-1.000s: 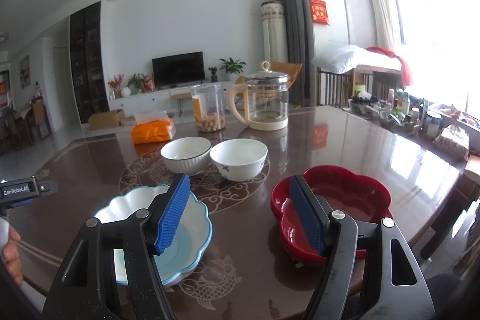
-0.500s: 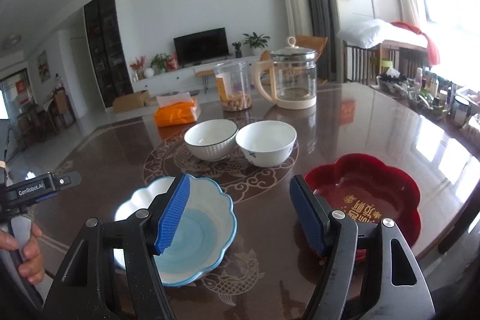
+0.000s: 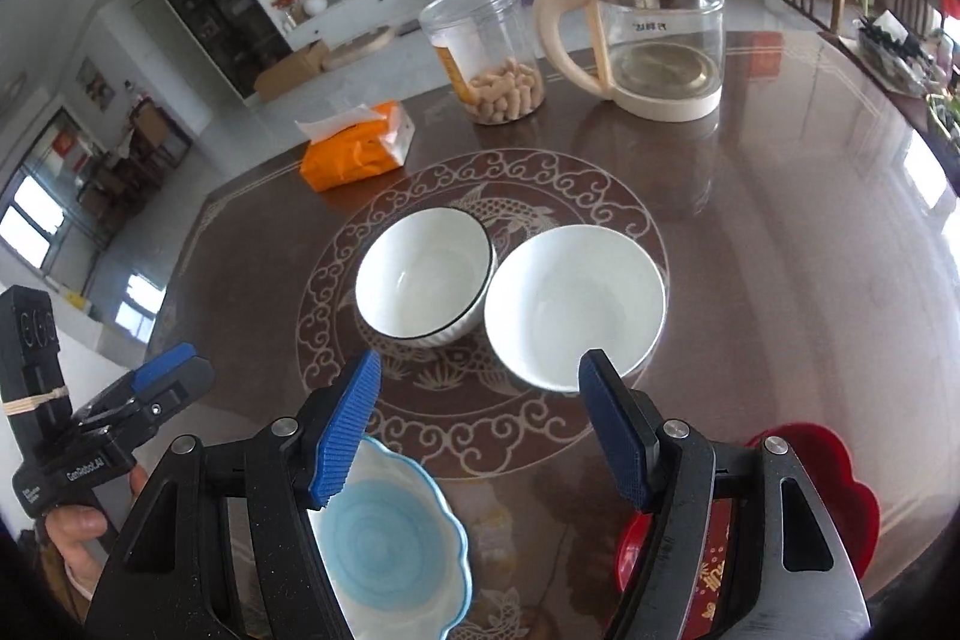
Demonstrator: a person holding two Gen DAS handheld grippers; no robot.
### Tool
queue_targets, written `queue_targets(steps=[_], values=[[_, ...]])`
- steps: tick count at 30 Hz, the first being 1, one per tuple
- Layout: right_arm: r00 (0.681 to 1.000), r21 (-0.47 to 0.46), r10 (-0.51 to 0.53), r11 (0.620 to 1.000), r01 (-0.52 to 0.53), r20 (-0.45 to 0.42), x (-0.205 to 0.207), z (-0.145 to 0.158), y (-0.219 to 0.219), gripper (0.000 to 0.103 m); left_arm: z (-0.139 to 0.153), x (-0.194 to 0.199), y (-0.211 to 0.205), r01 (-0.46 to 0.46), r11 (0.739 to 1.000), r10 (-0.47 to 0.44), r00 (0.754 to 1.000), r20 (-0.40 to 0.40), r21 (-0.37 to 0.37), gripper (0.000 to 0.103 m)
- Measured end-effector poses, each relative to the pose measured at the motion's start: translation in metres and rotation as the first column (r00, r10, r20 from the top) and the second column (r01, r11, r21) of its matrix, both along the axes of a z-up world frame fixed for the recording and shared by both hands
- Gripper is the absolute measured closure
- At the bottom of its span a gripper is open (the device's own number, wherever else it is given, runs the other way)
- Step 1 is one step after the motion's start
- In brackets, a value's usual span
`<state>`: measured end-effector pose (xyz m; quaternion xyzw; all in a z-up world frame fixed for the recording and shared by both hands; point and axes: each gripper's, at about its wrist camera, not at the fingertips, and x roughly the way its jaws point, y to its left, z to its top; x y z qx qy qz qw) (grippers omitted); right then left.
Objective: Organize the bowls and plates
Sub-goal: 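Grasp the rim of the blue-rimmed white bowl with the right tool, then lower the white bowl into the scalloped dish and open the right tool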
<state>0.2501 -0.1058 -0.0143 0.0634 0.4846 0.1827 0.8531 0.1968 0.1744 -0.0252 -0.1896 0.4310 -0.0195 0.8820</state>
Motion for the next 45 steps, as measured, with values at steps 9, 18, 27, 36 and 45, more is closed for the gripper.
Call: queue_targets(steps=[9, 18, 27, 36, 45], values=[[0.994, 0.0, -0.043, 0.999, 0.043, -0.097, 0.041, -0.014, -0.019, 0.031, -0.016, 0.041, -0.02, 0.054, 0.997, -0.05, 0.996, -0.069, 0.055, 0.01], [0.977, -0.106, 0.19, 0.974, -0.201, -0.101, 0.093, -0.042, 0.082, 0.06, -0.06, 0.082, -0.006, -0.046, 0.999, 0.042, 0.984, -0.17, -0.014, 0.034], [0.968, -0.15, 0.188, 0.966, -0.213, -0.166, 0.126, -0.09, 0.101, 0.076, -0.098, 0.104, -0.018, -0.051, 0.997, 0.038, 0.97, -0.238, -0.049, 0.061], [0.973, -0.126, 0.174, 0.973, -0.194, -0.155, 0.117, -0.091, 0.099, 0.091, -0.094, 0.107, -0.022, -0.036, 0.998, 0.024, 0.98, -0.198, -0.053, 0.09], [0.975, -0.05, 0.195, 0.978, -0.201, -0.106, 0.061, -0.033, 0.088, 0.091, -0.019, 0.038, -0.023, 0.014, 1.0, -0.015, 0.998, -0.057, -0.009, 0.09]])
